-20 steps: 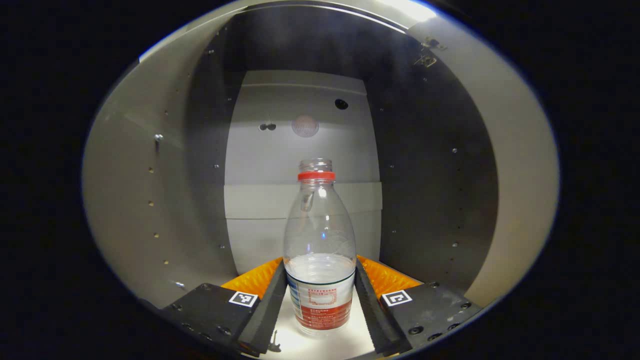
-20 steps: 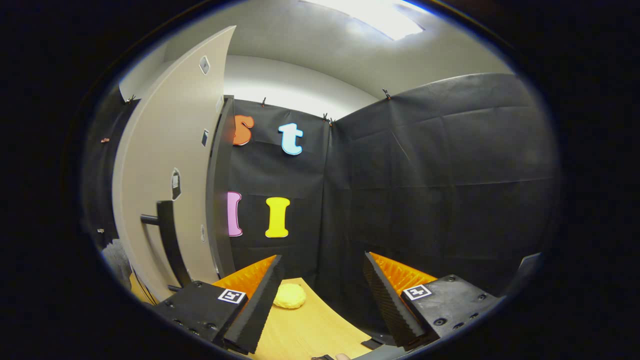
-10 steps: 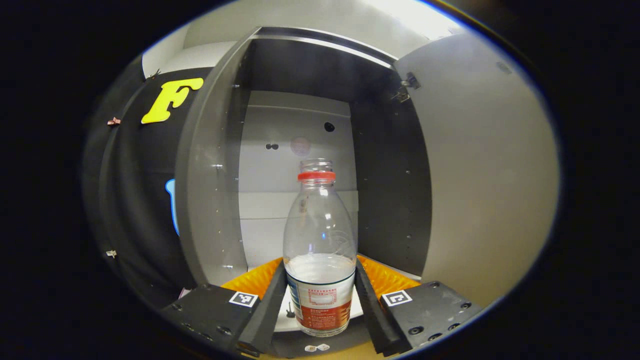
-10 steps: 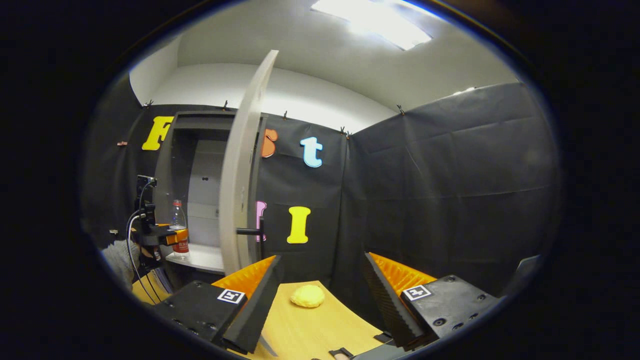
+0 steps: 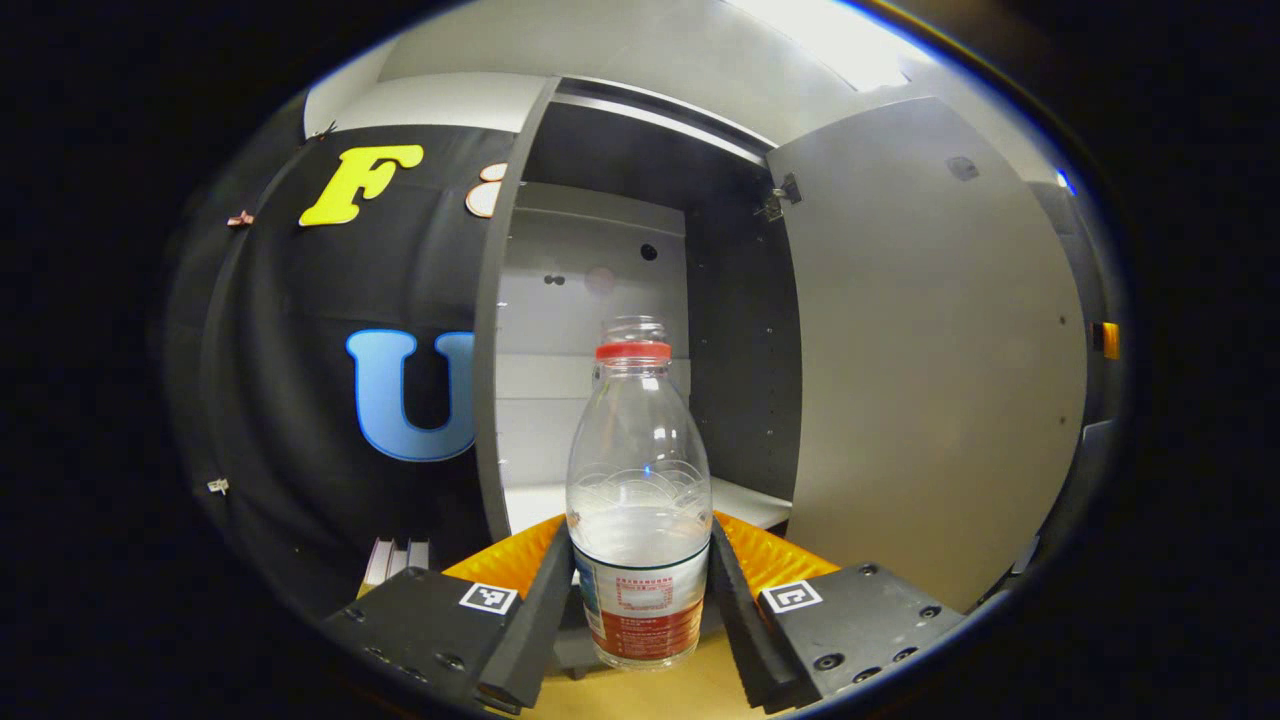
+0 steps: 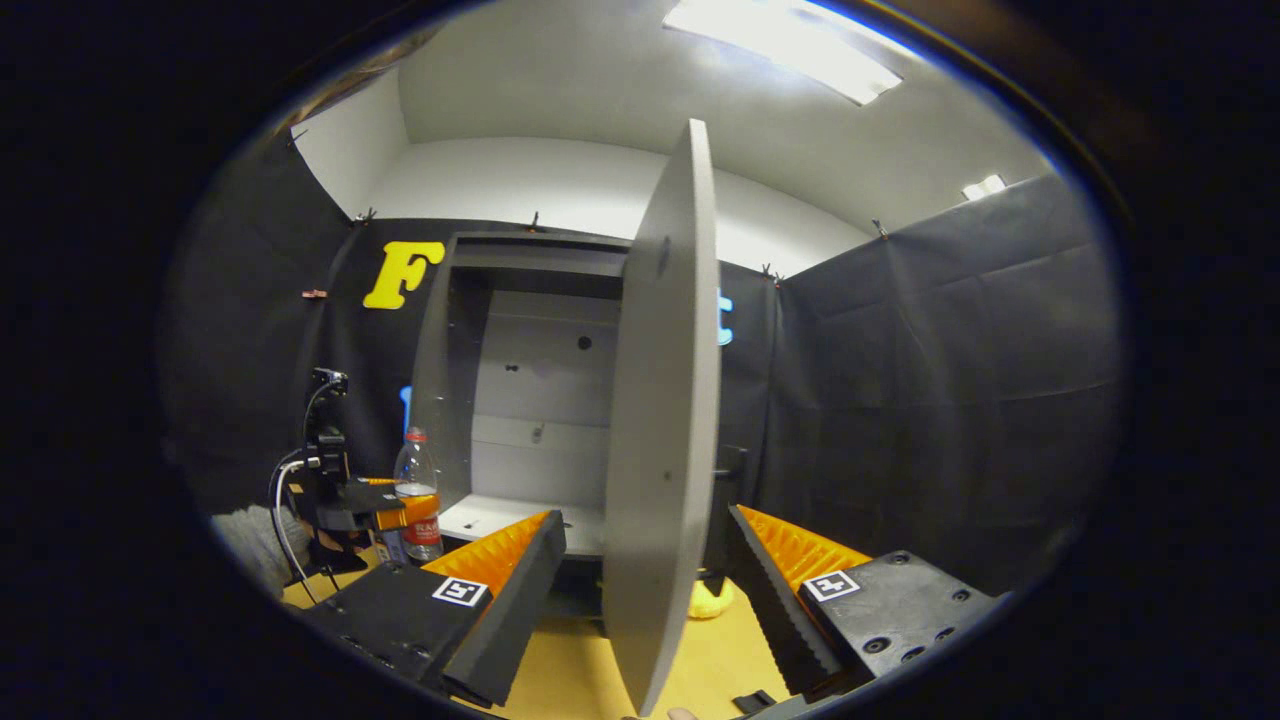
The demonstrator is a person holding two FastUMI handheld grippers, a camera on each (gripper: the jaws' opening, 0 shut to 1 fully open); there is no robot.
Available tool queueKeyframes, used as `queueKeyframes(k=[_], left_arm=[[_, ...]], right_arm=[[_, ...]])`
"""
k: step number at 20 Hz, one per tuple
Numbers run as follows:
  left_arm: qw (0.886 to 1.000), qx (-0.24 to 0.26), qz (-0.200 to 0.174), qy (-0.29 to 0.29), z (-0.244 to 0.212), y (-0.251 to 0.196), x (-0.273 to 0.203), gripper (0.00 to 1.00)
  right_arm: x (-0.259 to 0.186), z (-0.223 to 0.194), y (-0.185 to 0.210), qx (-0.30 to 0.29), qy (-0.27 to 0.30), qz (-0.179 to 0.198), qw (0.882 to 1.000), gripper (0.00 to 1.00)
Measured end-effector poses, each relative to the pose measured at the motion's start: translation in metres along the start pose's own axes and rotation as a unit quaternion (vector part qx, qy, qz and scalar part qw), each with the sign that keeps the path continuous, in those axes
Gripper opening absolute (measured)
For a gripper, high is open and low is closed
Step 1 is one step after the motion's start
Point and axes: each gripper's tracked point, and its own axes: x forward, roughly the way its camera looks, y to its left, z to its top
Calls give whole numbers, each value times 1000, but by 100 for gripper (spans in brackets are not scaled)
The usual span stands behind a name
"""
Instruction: Open the cabinet door with the right hand, grasp the bottle in the cabinet with the left hand and place it on the coaster, then close the cabinet door with the right hand.
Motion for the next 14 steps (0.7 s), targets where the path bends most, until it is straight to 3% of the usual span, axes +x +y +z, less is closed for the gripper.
queueKeyframes(k=[5,9,14], left_arm=[[1000,-11,3,14,-47,12,-49,74],[999,-20,5,25,-95,13,-81,73],[998,-52,-16,41,-166,3,-111,74]], right_arm=[[47,-16,72,15,-5,66,998,97],[75,-37,103,20,-8,106,994,98],[107,-84,115,34,22,111,993,98]])
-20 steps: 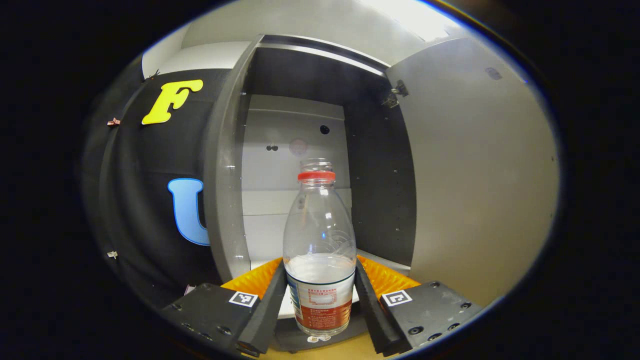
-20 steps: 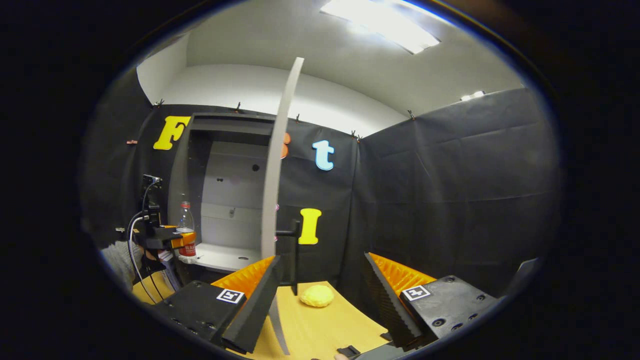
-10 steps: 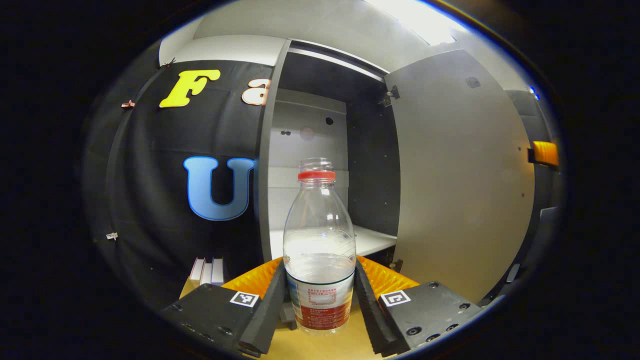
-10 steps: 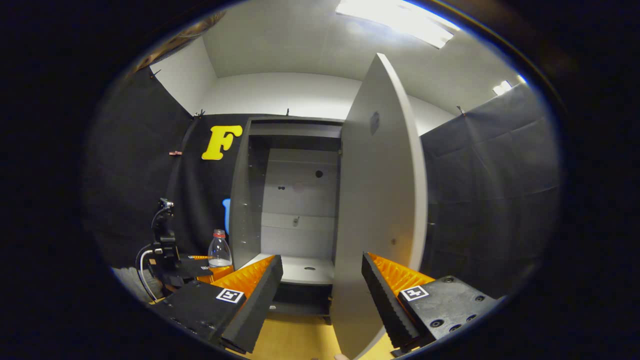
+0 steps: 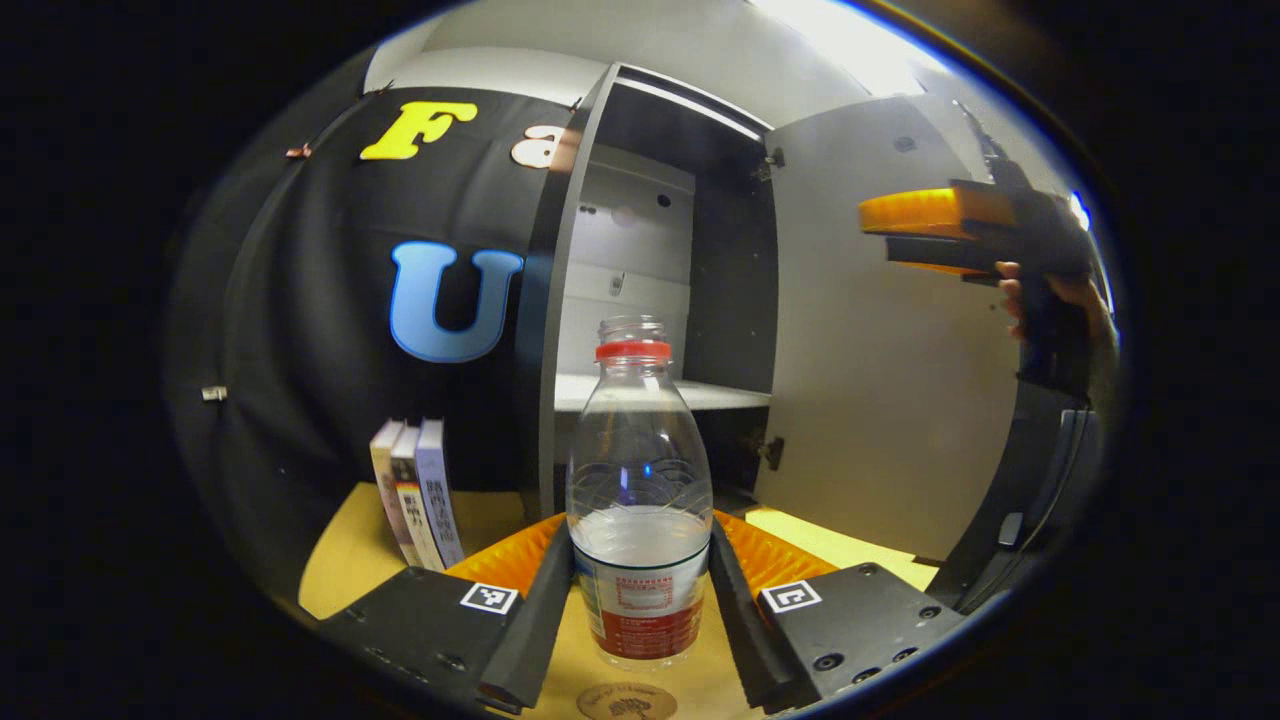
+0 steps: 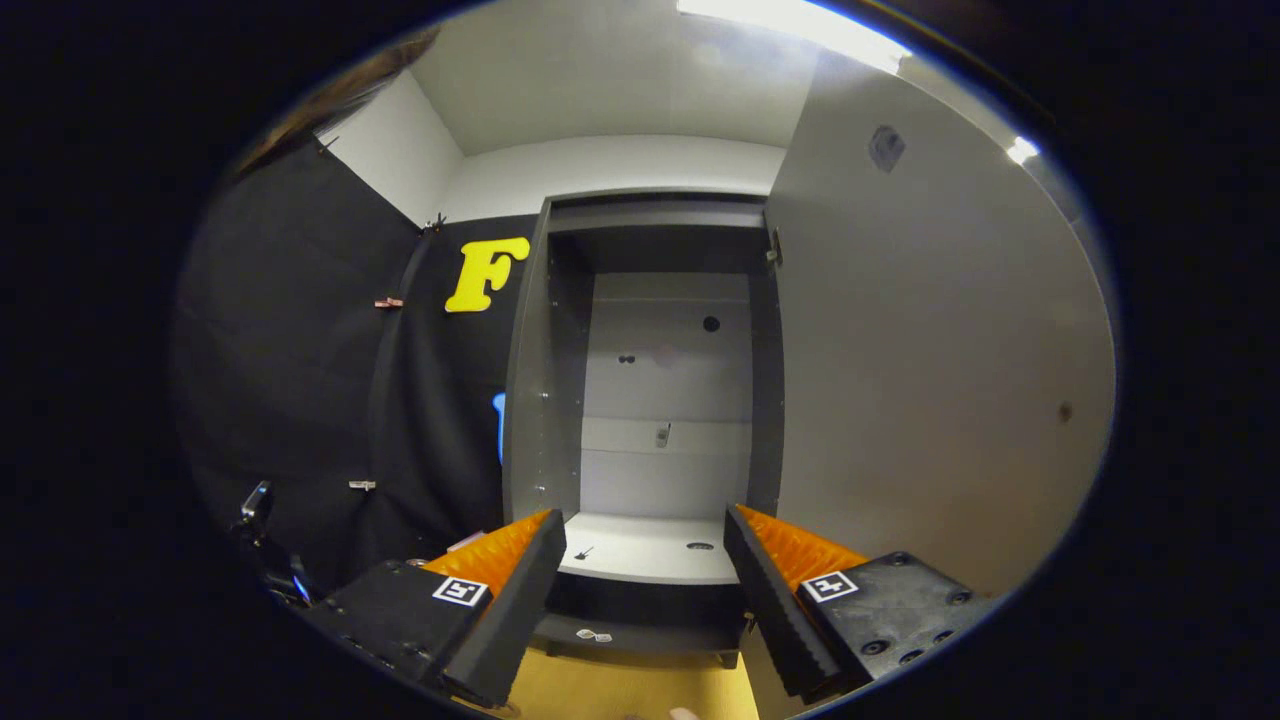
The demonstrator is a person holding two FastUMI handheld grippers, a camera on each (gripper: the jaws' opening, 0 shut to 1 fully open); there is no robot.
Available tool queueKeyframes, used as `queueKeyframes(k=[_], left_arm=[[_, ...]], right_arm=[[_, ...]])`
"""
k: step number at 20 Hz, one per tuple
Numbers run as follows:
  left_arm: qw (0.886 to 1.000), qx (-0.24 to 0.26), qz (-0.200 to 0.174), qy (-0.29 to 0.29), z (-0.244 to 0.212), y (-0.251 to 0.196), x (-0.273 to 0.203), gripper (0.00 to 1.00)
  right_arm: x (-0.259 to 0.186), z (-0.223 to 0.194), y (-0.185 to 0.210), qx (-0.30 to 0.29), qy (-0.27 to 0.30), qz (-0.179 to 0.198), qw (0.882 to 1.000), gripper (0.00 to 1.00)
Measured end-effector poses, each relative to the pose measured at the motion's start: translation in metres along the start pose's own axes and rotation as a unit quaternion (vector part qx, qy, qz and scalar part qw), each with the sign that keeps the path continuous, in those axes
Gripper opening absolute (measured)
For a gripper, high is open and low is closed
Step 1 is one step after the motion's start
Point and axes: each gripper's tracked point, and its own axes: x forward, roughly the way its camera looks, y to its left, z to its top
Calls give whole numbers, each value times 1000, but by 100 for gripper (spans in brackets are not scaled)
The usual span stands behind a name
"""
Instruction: Open the cabinet door with the right hand, grasp the bottle in the cabinet with the left hand and place it on the coaster, then close the cabinet door with the right hand.
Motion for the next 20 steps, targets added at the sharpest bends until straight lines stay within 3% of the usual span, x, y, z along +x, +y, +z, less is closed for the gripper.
queueKeyframes(k=[7,11,14,20], left_arm=[[1000,-3,-18,-10,-74,-4,-20,74],[999,32,-15,-21,-107,2,-17,75],[999,32,-19,-13,-134,6,-16,75],[999,33,3,-23,-150,21,-19,77]], right_arm=[[1,-60,11,4,60,17,998,98],[-4,-87,20,-6,88,35,995,98],[-5,-110,27,-22,112,49,992,98],[-9,-138,43,-30,145,79,986,98]])
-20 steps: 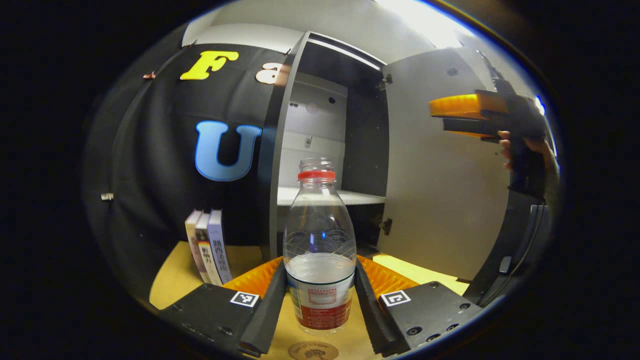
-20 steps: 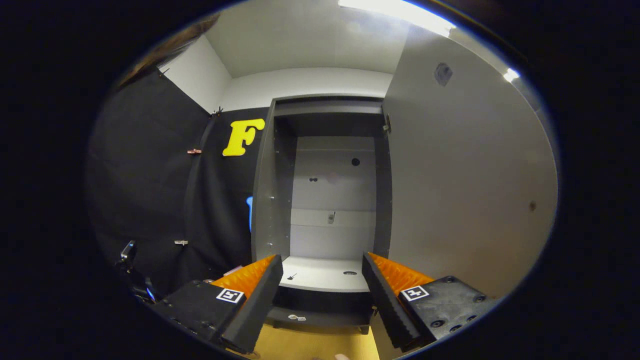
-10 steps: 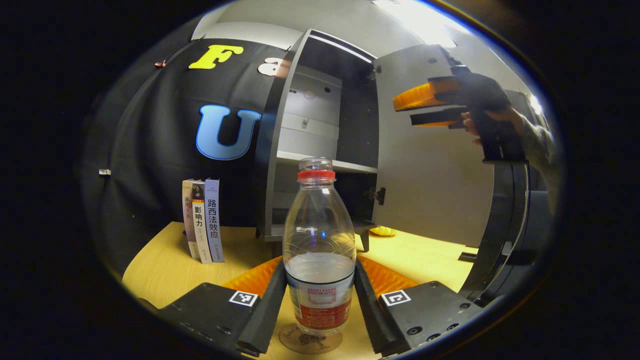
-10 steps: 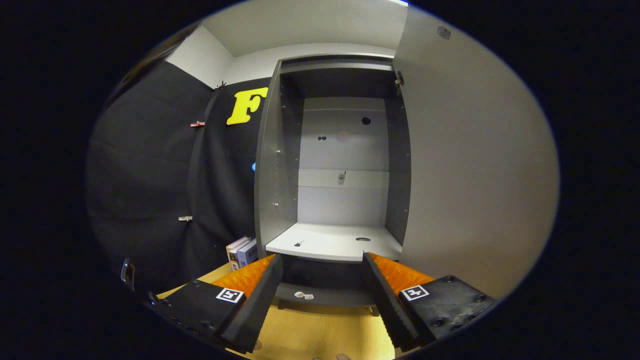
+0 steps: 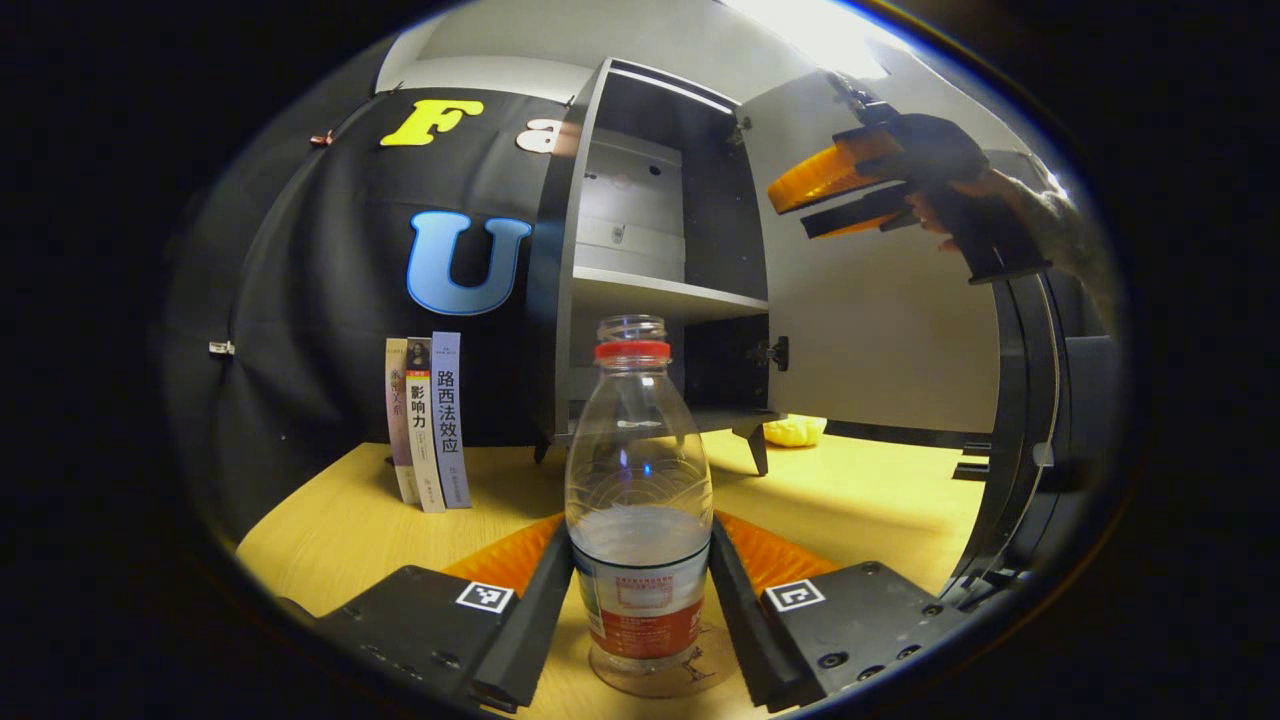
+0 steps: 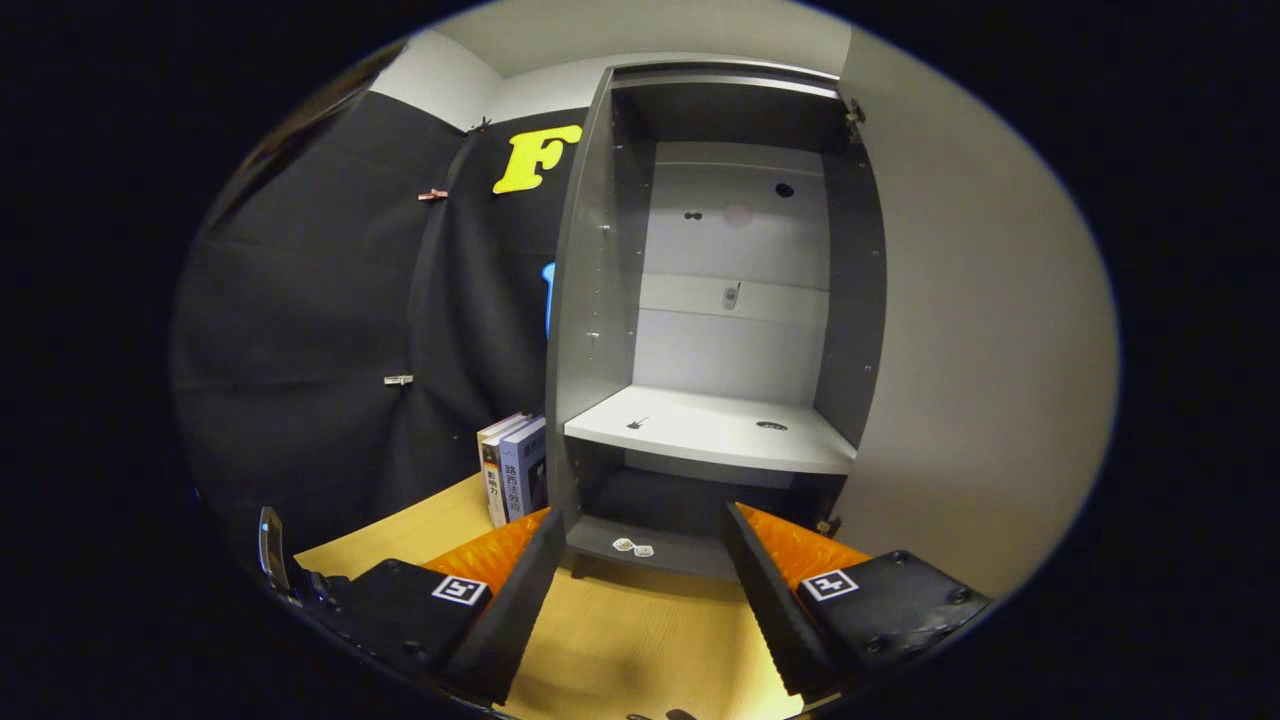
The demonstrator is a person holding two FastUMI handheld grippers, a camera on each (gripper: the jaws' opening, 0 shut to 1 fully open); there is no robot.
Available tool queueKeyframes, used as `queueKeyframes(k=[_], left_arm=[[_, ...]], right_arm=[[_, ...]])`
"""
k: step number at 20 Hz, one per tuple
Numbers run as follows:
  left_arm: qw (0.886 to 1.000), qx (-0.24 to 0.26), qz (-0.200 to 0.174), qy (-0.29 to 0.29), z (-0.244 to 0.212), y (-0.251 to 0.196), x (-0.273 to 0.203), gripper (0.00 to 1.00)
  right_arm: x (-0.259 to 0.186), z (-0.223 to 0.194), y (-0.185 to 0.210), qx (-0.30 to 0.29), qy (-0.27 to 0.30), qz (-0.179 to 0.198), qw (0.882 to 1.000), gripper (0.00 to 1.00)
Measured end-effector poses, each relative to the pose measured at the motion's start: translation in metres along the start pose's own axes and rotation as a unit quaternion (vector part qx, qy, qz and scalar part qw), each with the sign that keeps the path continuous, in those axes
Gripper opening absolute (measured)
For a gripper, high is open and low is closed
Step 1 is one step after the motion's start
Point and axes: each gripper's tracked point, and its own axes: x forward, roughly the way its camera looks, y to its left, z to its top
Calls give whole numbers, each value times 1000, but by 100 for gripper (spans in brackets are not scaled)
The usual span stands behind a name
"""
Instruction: Open the cabinet door with the right hand, grasp the bottle in the cabinet with the left hand and place it on the coaster, then close the cabinet door with the right hand.
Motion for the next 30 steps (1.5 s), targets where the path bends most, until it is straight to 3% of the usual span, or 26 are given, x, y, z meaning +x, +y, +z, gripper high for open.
queueKeyframes(k=[7,17,20,22,30], left_arm=[[999,-25,-26,5,2,-17,-6,79],[1000,1,-22,2,1,-16,-8,80],[1000,1,-26,3,3,-19,-10,93],[1000,4,-28,8,4,-21,-9,95],[998,47,-35,-14,62,-26,0,95]], right_arm=[[-1,4,-1,-2,-1,6,1000,98],[0,-2,7,4,11,21,1000,98],[-1,-3,9,3,14,24,1000,98],[-2,-1,8,4,13,23,1000,98],[-18,31,-11,0,-12,-1,1000,98]])
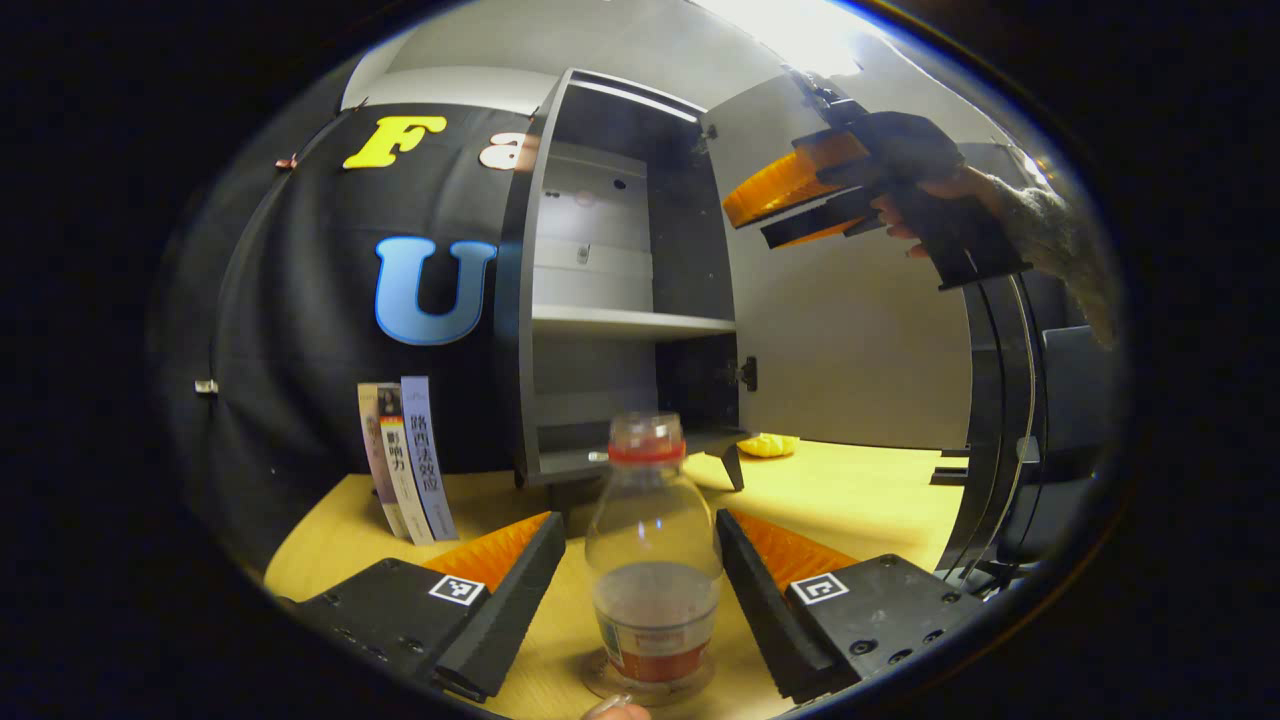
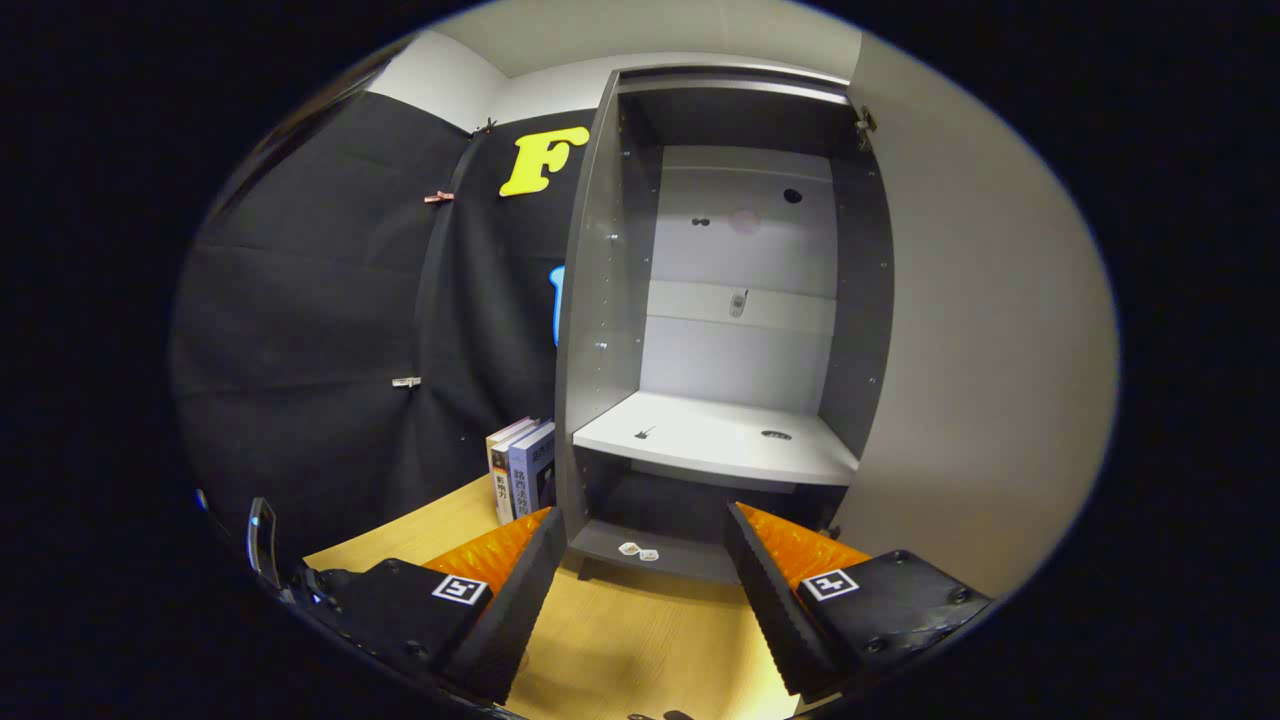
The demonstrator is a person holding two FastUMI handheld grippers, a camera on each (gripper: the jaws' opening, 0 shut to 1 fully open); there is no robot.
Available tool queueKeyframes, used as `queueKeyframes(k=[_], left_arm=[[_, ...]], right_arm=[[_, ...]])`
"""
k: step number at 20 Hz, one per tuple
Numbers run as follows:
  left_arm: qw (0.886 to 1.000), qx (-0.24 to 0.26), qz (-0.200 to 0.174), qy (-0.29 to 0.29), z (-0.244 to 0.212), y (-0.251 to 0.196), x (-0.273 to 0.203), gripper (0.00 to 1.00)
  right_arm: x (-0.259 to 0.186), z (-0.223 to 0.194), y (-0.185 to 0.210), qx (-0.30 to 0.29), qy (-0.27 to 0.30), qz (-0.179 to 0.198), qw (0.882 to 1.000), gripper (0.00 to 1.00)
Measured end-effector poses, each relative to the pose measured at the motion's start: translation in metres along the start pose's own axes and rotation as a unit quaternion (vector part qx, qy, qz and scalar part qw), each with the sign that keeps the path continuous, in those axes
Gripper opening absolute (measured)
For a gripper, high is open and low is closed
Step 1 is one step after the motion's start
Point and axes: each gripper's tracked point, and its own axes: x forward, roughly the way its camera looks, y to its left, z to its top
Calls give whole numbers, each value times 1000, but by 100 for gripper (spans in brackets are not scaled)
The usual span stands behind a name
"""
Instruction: Open the cabinet door with the right hand, grasp the bottle in the cabinet with the left hand and place it on the coaster, then close the cabinet door with the right hand.
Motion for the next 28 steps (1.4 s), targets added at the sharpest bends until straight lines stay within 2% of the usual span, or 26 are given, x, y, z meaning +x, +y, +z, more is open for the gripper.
queueKeyframes(k=[7,9,13,15,16,17,18,21,22,23,24,25,26,27,28], left_arm=[[999,-5,-28,-18,113,-11,18,94],[999,-1,-43,-22,151,-14,25,95],[997,19,-68,-3,195,-25,42,93],[997,-2,-78,9,203,-37,50,94],[996,-19,-85,17,202,-46,55,95],[995,-39,-91,23,204,-54,60,95],[993,-56,-97,23,207,-62,66,94],[991,-71,-114,16,221,-81,88,95],[991,-65,-117,15,224,-85,94,95],[991,-57,-119,13,225,-91,100,93],[991,-49,-121,12,226,-96,105,97],[992,-42,-119,11,228,-100,108,95],[993,-36,-116,11,228,-102,116,97],[993,-31,-111,11,228,-105,120,92],[994,-31,-104,13,228,-107,124,95]], right_arm=[[-52,50,-12,-3,-30,3,1000,98],[-75,55,-22,-3,-32,-9,999,98],[-142,55,-56,-4,-27,-77,997,98],[-182,55,-77,8,-28,-123,992,98],[-200,54,-89,14,-29,-150,988,94],[-217,53,-103,19,-29,-178,983,100],[-234,51,-119,25,-29,-206,978,98],[-265,52,-158,58,-42,-252,965,100],[-268,54,-170,62,-49,-256,963,94],[-267,52,-186,59,-52,-261,962,94],[-265,51,-199,54,-52,-262,962,94],[-259,53,-210,50,-54,-258,963,94],[-254,55,-218,47,-55,-249,966,97],[-247,55,-225,45,-56,-239,968,97],[-239,57,-231,44,-57,-227,971,94]])
